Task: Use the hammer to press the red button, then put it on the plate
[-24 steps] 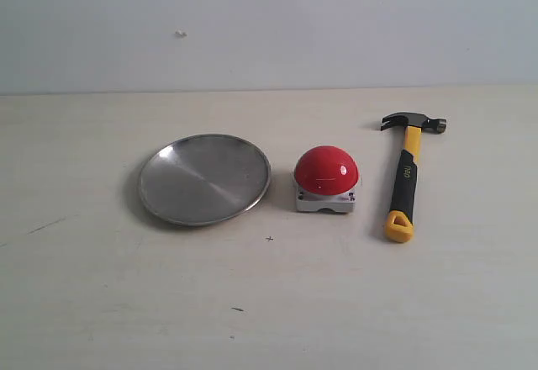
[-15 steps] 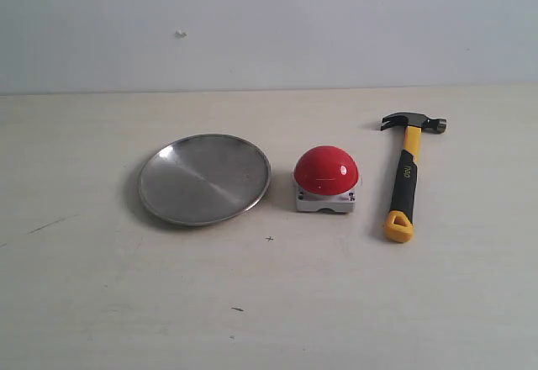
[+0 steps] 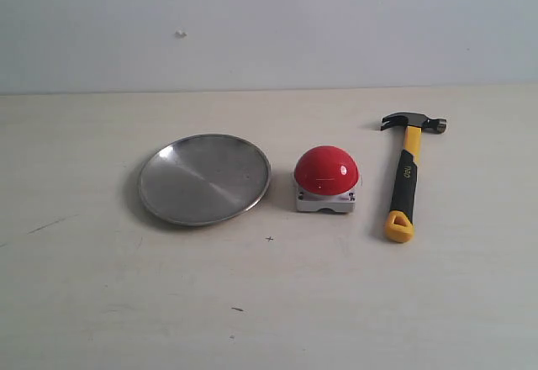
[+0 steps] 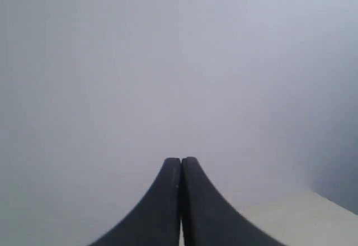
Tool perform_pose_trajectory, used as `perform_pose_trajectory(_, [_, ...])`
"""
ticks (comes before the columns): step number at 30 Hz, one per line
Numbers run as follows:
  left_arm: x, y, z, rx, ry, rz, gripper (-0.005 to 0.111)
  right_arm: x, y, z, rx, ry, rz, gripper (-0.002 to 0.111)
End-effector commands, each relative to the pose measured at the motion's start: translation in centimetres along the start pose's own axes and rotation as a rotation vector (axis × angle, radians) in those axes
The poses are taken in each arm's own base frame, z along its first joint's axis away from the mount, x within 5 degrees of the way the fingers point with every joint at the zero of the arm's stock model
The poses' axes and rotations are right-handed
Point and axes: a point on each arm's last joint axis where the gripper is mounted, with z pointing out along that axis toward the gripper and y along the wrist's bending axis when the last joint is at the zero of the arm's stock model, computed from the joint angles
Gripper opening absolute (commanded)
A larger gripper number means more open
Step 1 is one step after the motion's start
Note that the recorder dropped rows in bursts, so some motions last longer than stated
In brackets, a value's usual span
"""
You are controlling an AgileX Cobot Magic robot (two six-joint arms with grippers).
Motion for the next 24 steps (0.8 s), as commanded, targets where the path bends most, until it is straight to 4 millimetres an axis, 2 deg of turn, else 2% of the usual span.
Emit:
perform_pose_trajectory(1, [-0.1,0.0,-0.1,-0.002,-0.015,-0.006,0.000,-1.6,0.0,-0.2,-0.013,-0.175,0.173,0.000])
perform_pose_trajectory(4, [-0.1,0.0,-0.1,-0.002,-0.015,-0.006,0.000,-2.2,0.0,-0.3,-0.039,-0.246,0.313,0.000])
perform_pose_trajectory(7, [-0.1,0.0,-0.1,-0.002,-0.015,-0.006,0.000,-3.7,0.4,-0.6,-0.109,-0.333,0.461,0.000])
perform_pose_trajectory(8, [-0.1,0.0,-0.1,-0.002,-0.015,-0.006,0.000,-5.4,1.2,-0.2,-0.154,-0.318,0.410,0.000])
perform_pose_trajectory(10, [-0.1,0.0,-0.1,-0.002,-0.015,-0.006,0.000,-6.7,1.7,0.9,-0.157,-0.255,0.393,0.000])
perform_pose_trajectory(12, [-0.1,0.0,-0.1,-0.002,-0.015,-0.006,0.000,-8.3,2.1,2.9,-0.127,-0.171,0.368,0.000])
perform_pose_trajectory(15, [-0.1,0.0,-0.1,-0.002,-0.015,-0.006,0.000,-9.7,2.4,7.4,-0.055,-0.014,0.330,0.000])
perform_pose_trajectory(16, [-0.1,0.0,-0.1,-0.002,-0.015,-0.006,0.000,-9.7,2.4,11.0,-0.001,0.125,0.286,0.000])
perform_pose_trajectory(17, [-0.1,0.0,-0.1,-0.002,-0.015,-0.006,0.000,-9.3,2.3,13.6,0.046,0.239,0.257,0.000])
perform_pose_trajectory(19, [-0.1,0.0,-0.1,-0.002,-0.015,-0.006,0.000,-6.8,1.8,18.8,0.163,0.553,0.176,0.000])
perform_pose_trajectory(21, [-0.1,0.0,-0.1,-0.002,-0.015,-0.006,0.000,-4.1,2.3,21.9,0.166,0.819,0.065,0.000])
perform_pose_trajectory(24, [-0.1,0.0,-0.1,-0.002,-0.015,-0.006,0.000,-0.6,5.9,25.3,-0.028,1.142,-0.005,0.000])
